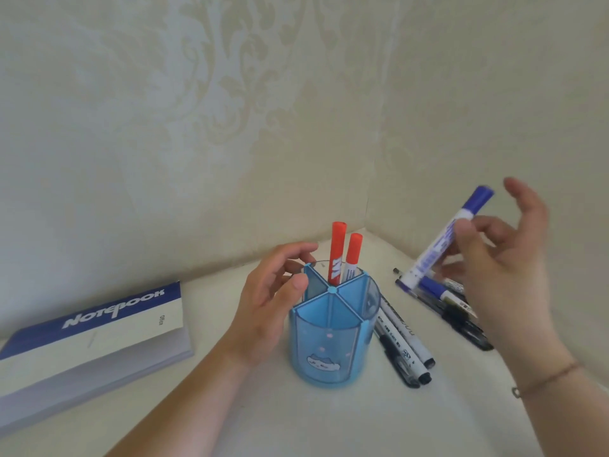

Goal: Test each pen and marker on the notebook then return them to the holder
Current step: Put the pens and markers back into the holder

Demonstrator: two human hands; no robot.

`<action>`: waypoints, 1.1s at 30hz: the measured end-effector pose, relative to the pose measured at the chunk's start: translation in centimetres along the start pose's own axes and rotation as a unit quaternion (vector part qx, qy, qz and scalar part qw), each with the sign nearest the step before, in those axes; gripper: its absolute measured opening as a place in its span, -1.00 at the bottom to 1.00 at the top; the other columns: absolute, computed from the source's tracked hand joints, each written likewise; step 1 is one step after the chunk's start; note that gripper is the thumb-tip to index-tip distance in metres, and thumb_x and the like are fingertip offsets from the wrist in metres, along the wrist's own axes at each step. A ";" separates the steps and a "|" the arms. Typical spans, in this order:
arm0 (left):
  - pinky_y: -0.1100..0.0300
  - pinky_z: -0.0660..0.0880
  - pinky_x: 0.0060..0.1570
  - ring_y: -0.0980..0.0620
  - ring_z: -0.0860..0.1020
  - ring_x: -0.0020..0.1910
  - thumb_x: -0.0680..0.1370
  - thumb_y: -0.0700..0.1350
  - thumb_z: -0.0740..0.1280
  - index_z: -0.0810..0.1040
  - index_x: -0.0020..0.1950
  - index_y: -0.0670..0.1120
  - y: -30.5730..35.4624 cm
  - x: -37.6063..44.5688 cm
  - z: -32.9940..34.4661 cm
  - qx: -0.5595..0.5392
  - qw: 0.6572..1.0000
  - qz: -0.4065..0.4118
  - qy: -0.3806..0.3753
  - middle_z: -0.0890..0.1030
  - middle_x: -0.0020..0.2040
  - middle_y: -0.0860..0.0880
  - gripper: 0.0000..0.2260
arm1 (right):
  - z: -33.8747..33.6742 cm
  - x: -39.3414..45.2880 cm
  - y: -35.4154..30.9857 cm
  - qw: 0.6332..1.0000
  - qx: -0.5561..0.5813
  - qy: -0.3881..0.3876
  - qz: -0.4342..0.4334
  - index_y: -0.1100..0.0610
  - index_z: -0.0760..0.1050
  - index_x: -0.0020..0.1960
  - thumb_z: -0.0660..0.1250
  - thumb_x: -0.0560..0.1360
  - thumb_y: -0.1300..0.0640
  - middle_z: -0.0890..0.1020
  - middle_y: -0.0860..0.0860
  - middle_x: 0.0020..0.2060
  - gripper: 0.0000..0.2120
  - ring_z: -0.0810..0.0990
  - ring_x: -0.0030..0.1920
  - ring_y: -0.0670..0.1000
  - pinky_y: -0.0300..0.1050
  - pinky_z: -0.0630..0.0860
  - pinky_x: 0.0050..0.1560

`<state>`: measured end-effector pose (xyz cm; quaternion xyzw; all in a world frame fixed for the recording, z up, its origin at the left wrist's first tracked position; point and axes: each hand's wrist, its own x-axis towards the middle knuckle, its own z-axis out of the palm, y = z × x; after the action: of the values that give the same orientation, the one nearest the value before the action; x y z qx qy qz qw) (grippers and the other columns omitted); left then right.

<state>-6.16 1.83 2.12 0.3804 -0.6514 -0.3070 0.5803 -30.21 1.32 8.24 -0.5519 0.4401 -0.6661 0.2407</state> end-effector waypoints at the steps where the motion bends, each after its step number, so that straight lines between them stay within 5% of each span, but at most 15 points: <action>1: 0.17 0.51 0.00 -0.04 0.56 0.02 0.49 0.11 0.23 0.54 0.24 -0.04 0.0 -0.1 0.0 -0.002 1.000 0.000 0.000 0.60 0.07 -0.04 -0.60 | 0.2 -0.5 -0.9 0.998 0.067 -0.003 -0.019 -0.07 0.20 0.36 0.21 0.60 0.26 0.60 -0.04 -0.22 -0.58 0.63 -0.36 -0.02 -0.06 0.62 -0.33; 5: 0.20 0.52 0.05 0.09 0.58 0.05 0.48 0.10 0.23 0.53 0.24 -0.01 0.0 -0.2 0.2 0.008 1.000 -0.004 -0.007 0.64 0.11 0.06 -0.62 | 1.6 -2.5 -2.2 0.984 0.113 -0.080 -0.116 -0.09 0.23 0.20 0.27 0.55 0.36 0.61 0.00 -0.19 -0.56 0.64 -0.27 0.01 -0.07 0.60 -0.32; 8: 0.17 0.53 0.06 0.09 0.58 0.05 0.48 0.11 0.23 0.53 0.22 0.00 -0.1 -0.2 0.3 0.007 1.000 -0.002 -0.004 0.64 0.11 0.06 -0.62 | 2.0 -3.3 -1.4 0.970 -0.039 -0.157 -0.181 -0.24 0.30 0.13 0.35 0.47 0.20 0.64 -0.15 -0.15 -0.58 0.62 -0.23 -0.03 -0.09 0.50 -0.36; 11: 0.12 0.53 0.07 0.04 0.58 0.06 0.49 0.12 0.22 0.54 0.22 0.00 -0.1 -0.1 0.2 0.011 1.000 0.001 0.000 0.64 0.11 0.03 -0.63 | 1.9 -3.3 -0.8 0.944 -0.146 -0.185 -0.229 -0.13 0.52 0.00 0.36 0.45 0.01 0.63 -0.22 -0.13 -0.87 0.57 -0.26 -0.06 -0.13 0.40 -0.44; 15: 0.13 0.52 0.05 0.07 0.57 0.04 0.50 0.13 0.19 0.54 0.23 -0.01 0.0 0.0 0.0 0.025 1.000 0.008 0.007 0.63 0.10 0.02 -0.61 | -0.5 -0.6 0.5 0.983 -0.139 -0.079 -0.090 -0.13 0.56 -0.11 0.36 0.50 0.06 0.66 -0.19 -0.18 -0.91 0.57 -0.29 0.02 -0.13 0.49 -0.36; 18: -0.01 0.52 0.03 0.02 0.56 0.01 0.51 0.13 0.18 0.55 0.22 0.01 -0.1 0.0 0.0 0.043 0.999 0.016 0.018 0.62 0.09 0.01 -0.63 | -3.9 2.4 3.8 0.891 -0.439 -0.113 0.033 -0.18 0.50 -0.24 0.36 0.49 0.10 0.65 -0.23 -0.25 -0.79 0.56 -0.28 -0.01 -0.13 0.51 -0.23; 21: -0.13 0.51 -0.02 -0.05 0.55 0.01 0.52 0.12 0.17 0.57 0.18 0.00 -0.3 0.0 -0.1 0.060 0.997 0.033 0.035 0.61 0.09 -0.01 -0.65 | -4.9 3.2 6.7 0.839 -0.502 -0.163 0.132 -0.10 0.55 -0.35 0.43 0.41 0.07 0.67 -0.08 -0.26 -0.82 0.59 -0.30 -0.01 -0.11 0.54 -0.32; 28: -0.08 0.49 -0.02 -0.07 0.55 0.01 0.50 0.03 0.22 0.58 0.14 -0.07 -0.4 0.0 -0.2 0.067 0.996 0.059 0.030 0.61 0.06 -0.02 -0.69 | -3.8 2.9 7.1 0.778 -0.571 -0.203 0.166 -0.08 0.55 -0.26 0.45 0.34 -0.19 0.61 -0.06 -0.27 -0.80 0.60 -0.27 0.03 -0.12 0.55 -0.25; 33: 0.07 0.49 -0.03 -0.06 0.55 -0.01 0.51 0.03 0.23 0.58 0.14 -0.09 -0.3 0.0 -0.2 0.076 0.995 0.064 0.027 0.60 0.05 0.01 -0.69 | -3.6 3.0 6.1 0.841 -0.512 -0.140 0.108 0.00 0.53 -0.10 0.37 0.49 -0.05 0.63 -0.01 -0.18 -0.88 0.55 -0.24 0.03 -0.07 0.51 -0.19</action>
<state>-5.95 1.70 1.84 0.3890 -0.6798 -0.2089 0.5855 -35.44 -2.93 4.61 -0.6329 0.7370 -0.2313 0.0532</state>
